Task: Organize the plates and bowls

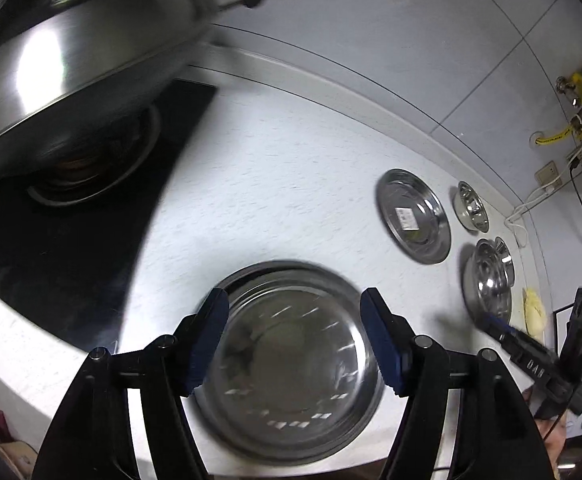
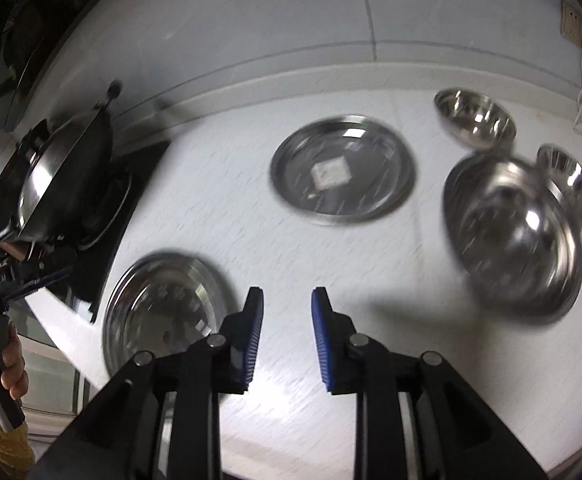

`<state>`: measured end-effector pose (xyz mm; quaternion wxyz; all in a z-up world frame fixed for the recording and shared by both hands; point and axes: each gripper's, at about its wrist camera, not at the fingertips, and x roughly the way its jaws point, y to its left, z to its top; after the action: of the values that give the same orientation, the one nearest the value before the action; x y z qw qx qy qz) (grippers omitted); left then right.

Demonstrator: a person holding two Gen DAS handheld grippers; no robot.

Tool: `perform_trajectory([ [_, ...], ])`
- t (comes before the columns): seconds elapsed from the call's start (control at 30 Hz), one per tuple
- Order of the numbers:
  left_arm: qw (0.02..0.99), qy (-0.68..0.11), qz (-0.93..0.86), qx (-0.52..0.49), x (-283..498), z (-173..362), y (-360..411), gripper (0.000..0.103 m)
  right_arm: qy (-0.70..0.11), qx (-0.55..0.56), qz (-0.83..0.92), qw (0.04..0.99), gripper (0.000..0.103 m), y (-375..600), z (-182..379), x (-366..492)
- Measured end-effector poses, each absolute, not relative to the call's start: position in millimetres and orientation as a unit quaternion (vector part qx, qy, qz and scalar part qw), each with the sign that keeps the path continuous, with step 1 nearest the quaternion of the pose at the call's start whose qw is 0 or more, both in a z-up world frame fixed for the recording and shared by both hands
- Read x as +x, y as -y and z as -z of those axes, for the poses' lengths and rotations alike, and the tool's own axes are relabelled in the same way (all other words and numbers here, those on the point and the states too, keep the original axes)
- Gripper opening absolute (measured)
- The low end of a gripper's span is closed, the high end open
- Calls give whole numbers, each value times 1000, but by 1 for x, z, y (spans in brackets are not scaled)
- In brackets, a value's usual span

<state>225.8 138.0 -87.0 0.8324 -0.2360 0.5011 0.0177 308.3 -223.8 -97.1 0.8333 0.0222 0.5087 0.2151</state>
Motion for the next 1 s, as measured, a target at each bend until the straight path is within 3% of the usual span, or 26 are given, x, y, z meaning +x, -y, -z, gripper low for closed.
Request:
perform_trajectory([
  [0.17, 821, -518, 6, -240, 280, 100, -108, 63, -518, 12, -205, 830, 28, 245, 93, 376],
  [0.4, 795, -553, 32, -247, 368, 134, -70, 70, -565, 15, -190, 803, 30, 263, 127, 463],
  [0.57, 788, -571, 18, -229, 415, 159, -57, 71, -584, 16, -185, 790, 30, 264, 152, 496],
  [0.63, 785, -578, 16, -222, 426, 169, -53, 81, -591, 6, -176, 787, 30, 260, 162, 504],
  [0.83, 774, -594, 6, -218, 449, 190, -47, 83, -610, -6, -169, 774, 31, 252, 185, 516],
  [1.0, 768, -601, 0, -221, 456, 199, -45, 90, -605, -17, -166, 778, 54, 248, 189, 521],
])
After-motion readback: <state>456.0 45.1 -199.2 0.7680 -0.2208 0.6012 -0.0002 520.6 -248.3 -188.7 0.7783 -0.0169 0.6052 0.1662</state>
